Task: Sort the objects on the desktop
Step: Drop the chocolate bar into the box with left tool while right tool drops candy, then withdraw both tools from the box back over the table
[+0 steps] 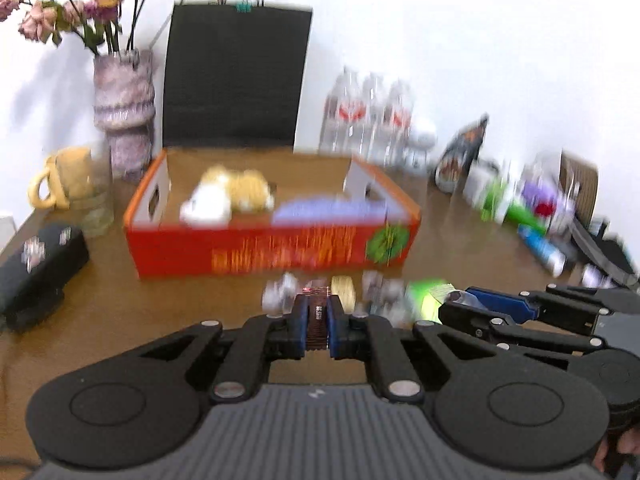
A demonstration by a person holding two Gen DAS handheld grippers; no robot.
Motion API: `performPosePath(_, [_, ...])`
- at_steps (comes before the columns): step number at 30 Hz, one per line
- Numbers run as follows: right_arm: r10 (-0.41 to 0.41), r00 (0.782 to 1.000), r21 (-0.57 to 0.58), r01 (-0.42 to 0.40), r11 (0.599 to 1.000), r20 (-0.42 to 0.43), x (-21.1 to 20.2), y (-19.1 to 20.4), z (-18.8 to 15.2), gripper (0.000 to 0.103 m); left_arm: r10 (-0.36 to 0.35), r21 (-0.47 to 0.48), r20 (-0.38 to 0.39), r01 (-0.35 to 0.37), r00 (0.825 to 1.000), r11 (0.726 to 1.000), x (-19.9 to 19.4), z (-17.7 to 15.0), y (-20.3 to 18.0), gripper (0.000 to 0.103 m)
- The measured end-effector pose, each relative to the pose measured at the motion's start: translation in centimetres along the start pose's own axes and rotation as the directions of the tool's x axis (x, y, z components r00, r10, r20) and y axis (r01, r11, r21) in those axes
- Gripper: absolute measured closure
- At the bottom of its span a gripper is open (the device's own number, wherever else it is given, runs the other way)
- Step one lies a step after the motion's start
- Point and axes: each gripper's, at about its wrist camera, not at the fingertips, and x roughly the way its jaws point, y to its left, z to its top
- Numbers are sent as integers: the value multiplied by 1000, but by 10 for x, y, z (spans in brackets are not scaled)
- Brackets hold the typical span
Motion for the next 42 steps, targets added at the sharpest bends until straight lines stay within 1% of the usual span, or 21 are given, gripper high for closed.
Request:
performPosePath(3, [18,999,24,-19,1000,43,11,-15,46,82,-17,-39,8,18,1000,999,17,50,8,93])
performPosePath(5, [24,999,48,-25,999,21,37,-23,78,82,-3,-53,-17,3,1000,999,46,83,14,93])
performPosePath(7, [18,999,58,-17,998,-26,75,-31,107,82,31,-53,-81,-36,996,998,87,104,21,92])
performPosePath(9, [0,996,73,6,997,-89,117,-38,127,82,62,-61,-146,-71,987,996,126,117,30,92])
performPosePath(12, [17,980,110,5,994,-199,168,-46,136,82,71,-83,-232,-93,970,992,171,121,42,92])
performPosePath(14, [10,960,119,24,993,-281,197,-49,135,81,77,-70,-281,-100,957,992,191,119,45,86])
performPosePath(15, [-2,948,116,42,992,-320,208,-49,133,74,103,-59,-299,-126,949,990,199,119,47,82])
performPosePath(16, [-24,935,109,67,992,-354,216,-48,131,58,125,-59,-305,-149,944,987,202,118,48,66])
performPosePath(17, [-41,931,107,85,991,-364,218,-48,130,50,146,-58,-310,-172,939,983,204,117,50,56])
performPosePath(19, [-72,927,104,118,987,-369,218,-49,128,34,152,-60,-308,-178,939,982,198,116,54,53])
performPosePath(21, [-61,927,128,116,985,-371,212,-53,128,29,141,-58,-315,-167,938,984,192,115,57,50])
performPosePath(23, [-36,929,167,104,980,-368,200,-56,129,28,166,-58,-308,-193,937,980,181,116,59,44])
performPosePath(27, [-28,936,193,101,976,-350,161,-49,127,26,209,-52,-259,-230,943,972,133,116,55,32])
performPosePath(29, [-33,953,198,96,975,-302,130,-39,115,22,200,-49,-200,-214,959,976,98,108,50,15])
performPosePath(30, [-36,960,201,94,975,-277,114,-34,109,18,195,-50,-174,-206,965,977,82,102,48,13])
performPosePath(31, [-40,968,202,92,975,-250,98,-28,99,14,196,-48,-149,-205,969,978,65,88,46,11])
performPosePath(32, [-44,974,203,90,975,-222,82,-22,87,13,197,-47,-124,-204,973,978,48,75,43,7])
performPosePath(36, [-56,985,214,90,973,-161,36,-1,24,13,205,-77,-52,-209,977,975,-1,13,37,4])
performPosePath(38, [-49,986,200,80,977,-157,23,9,-7,13,215,-60,-12,-215,977,975,-14,-17,31,3])
performPosePath(40, [-47,986,190,78,979,-162,13,18,-36,13,229,-36,-9,-229,973,973,-19,-42,29,3])
performPosePath(42, [-34,986,167,62,984,-166,7,24,-52,13,232,-30,-20,-233,972,972,-21,-64,31,3])
